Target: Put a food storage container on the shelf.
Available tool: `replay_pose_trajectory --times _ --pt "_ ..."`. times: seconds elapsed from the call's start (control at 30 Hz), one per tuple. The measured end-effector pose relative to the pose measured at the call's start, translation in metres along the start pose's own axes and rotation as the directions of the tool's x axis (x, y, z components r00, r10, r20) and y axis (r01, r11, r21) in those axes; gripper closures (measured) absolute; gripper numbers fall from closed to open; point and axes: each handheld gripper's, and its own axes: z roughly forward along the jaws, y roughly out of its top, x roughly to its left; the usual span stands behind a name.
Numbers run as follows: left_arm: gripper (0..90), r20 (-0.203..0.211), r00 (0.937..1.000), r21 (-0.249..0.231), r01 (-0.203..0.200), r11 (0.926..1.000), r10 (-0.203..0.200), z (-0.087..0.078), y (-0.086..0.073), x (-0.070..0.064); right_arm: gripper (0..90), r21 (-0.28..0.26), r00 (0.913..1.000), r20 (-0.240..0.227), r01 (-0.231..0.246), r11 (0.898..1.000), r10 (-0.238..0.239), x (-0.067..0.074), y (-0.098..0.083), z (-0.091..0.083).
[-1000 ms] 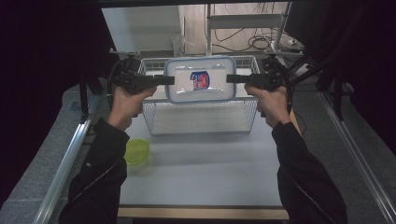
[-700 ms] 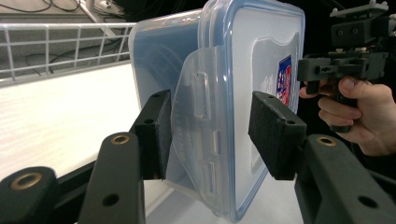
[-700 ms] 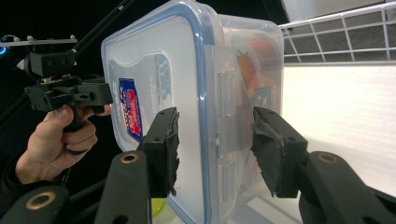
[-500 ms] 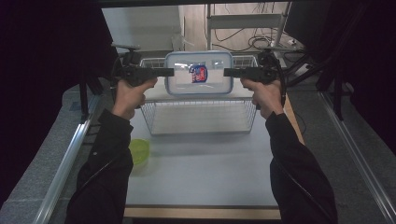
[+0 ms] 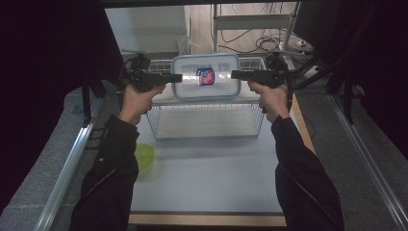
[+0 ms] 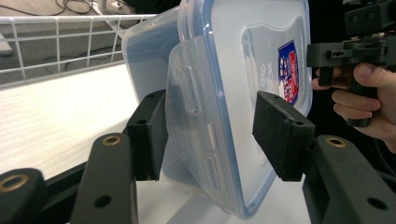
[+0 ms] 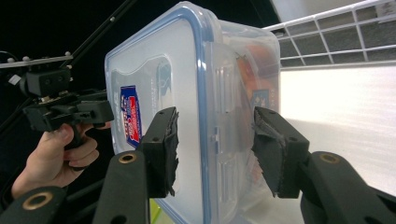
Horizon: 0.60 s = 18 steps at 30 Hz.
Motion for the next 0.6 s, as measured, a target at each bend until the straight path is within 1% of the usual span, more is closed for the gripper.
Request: replay_pose_trajectory --times 0.13,0.2,0.23,0.27,0.3,0.33,0.37,0.4,0.43,0.53,0.6 --pt "44.7 -0.019 0.9997 0.001 -0.016 0.9999 0.016 0.0008 -0.0002 -0.0010 50.3 -0.010 1.0000 0.004 0.006 1.000 -0.006 -0.0011 -0.0005 0.0009" --pt "42.2 -0.058 0.9974 0.013 -0.043 0.9990 0.043 0.0020 -0.0002 -0.0023 49.7 -0.013 0.9998 0.011 0.015 1.000 -0.015 -0.0005 -0.0009 0.0014" --pt "41.6 -0.070 0.9959 0.020 -0.057 0.9982 0.058 0.0029 -0.0005 -0.0028 49.2 -0.015 0.9996 0.016 0.023 1.000 -0.023 -0.0002 -0.0015 0.0017" --pt "45.1 -0.080 0.9944 0.029 -0.066 0.9974 0.068 0.0042 -0.0010 -0.0033 47.5 -0.012 0.9994 0.022 0.026 1.000 -0.025 0.0002 -0.0021 0.0023" --pt "44.7 -0.091 0.9930 0.039 -0.071 0.9967 0.075 0.0059 -0.0014 -0.0037 46.0 -0.009 0.9989 0.037 0.029 1.000 -0.028 -0.0001 -0.0029 0.0029" --pt "42.7 -0.103 0.9921 0.035 -0.068 0.9971 0.071 0.0077 -0.0021 -0.0038 46.7 -0.014 0.9983 0.049 0.031 0.999 -0.031 -0.0009 -0.0035 0.0030" --pt "39.6 -0.091 0.9944 0.011 -0.053 0.9985 0.054 0.0070 -0.0027 -0.0022 50.3 -0.025 0.9971 0.064 0.043 0.999 -0.041 -0.0020 -0.0039 0.0023" --pt "42.9 -0.068 0.9970 -0.006 -0.038 0.9993 0.037 0.0062 -0.0025 -0.0007 50.0 -0.024 0.9953 0.081 0.055 0.998 -0.053 -0.0030 -0.0039 0.0019" --pt "43.4 -0.063 0.9971 0.001 -0.043 0.9991 0.043 0.0066 -0.0023 -0.0005 49.4 -0.021 0.9946 0.089 0.056 0.998 -0.053 -0.0040 -0.0041 0.0027" --pt "41.8 -0.077 0.9953 0.004 -0.058 0.9983 0.059 0.0073 -0.0026 -0.0033 49.2 -0.028 0.9947 0.088 0.056 0.998 -0.053 -0.0059 -0.0042 0.0035" --pt "39.2 -0.090 0.9929 0.006 -0.078 0.9970 0.078 0.0077 -0.0034 -0.0053 48.4 -0.034 0.9925 0.099 0.075 0.997 -0.071 -0.0043 -0.0043 0.0042"
